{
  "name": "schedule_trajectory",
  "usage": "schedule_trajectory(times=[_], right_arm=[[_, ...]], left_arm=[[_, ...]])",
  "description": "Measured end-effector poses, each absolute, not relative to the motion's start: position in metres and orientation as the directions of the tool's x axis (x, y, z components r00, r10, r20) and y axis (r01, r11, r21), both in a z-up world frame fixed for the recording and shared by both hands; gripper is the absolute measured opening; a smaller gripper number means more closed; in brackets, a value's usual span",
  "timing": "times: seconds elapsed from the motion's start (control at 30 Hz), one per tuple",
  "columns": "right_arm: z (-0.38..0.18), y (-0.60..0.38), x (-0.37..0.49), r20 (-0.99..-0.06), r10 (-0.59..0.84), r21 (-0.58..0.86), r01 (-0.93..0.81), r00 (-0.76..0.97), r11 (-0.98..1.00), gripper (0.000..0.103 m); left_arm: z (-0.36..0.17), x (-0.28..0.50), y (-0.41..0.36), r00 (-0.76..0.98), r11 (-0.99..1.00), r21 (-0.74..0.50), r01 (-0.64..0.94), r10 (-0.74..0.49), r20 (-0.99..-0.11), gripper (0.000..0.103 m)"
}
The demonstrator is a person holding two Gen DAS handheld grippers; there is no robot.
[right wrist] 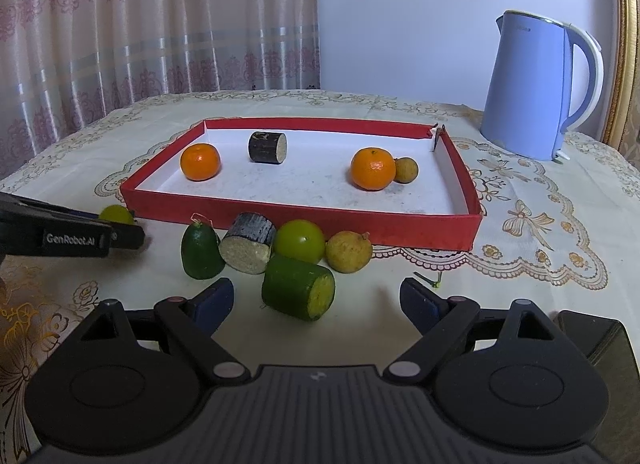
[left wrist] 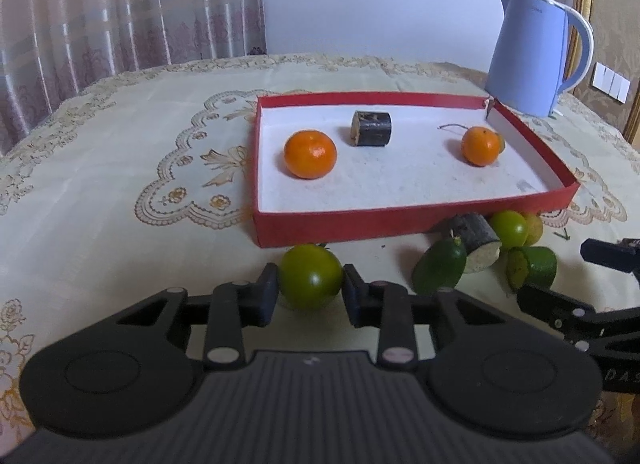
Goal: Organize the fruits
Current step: 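Lift the green fruit with the left gripper and carry it toward the tray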
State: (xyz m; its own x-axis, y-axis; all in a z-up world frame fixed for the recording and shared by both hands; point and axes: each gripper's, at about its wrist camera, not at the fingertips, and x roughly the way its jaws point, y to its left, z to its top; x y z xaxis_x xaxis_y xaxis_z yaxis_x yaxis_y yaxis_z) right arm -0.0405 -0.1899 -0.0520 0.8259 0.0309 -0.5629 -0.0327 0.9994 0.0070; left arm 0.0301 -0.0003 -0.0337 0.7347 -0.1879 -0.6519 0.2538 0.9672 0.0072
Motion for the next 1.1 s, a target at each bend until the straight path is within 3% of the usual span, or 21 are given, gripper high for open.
schedule_trajectory(times=[1.1], right_arm=[[-0.052,-0.187,-0.035,-0.551,0.022,-0.012,-0.034,0.834,0.999,0.091]], left_arm=[[0.003,0.030,-0.009,0.791,0.969,0.035,0.245,-0.178,-0.586,0.031]])
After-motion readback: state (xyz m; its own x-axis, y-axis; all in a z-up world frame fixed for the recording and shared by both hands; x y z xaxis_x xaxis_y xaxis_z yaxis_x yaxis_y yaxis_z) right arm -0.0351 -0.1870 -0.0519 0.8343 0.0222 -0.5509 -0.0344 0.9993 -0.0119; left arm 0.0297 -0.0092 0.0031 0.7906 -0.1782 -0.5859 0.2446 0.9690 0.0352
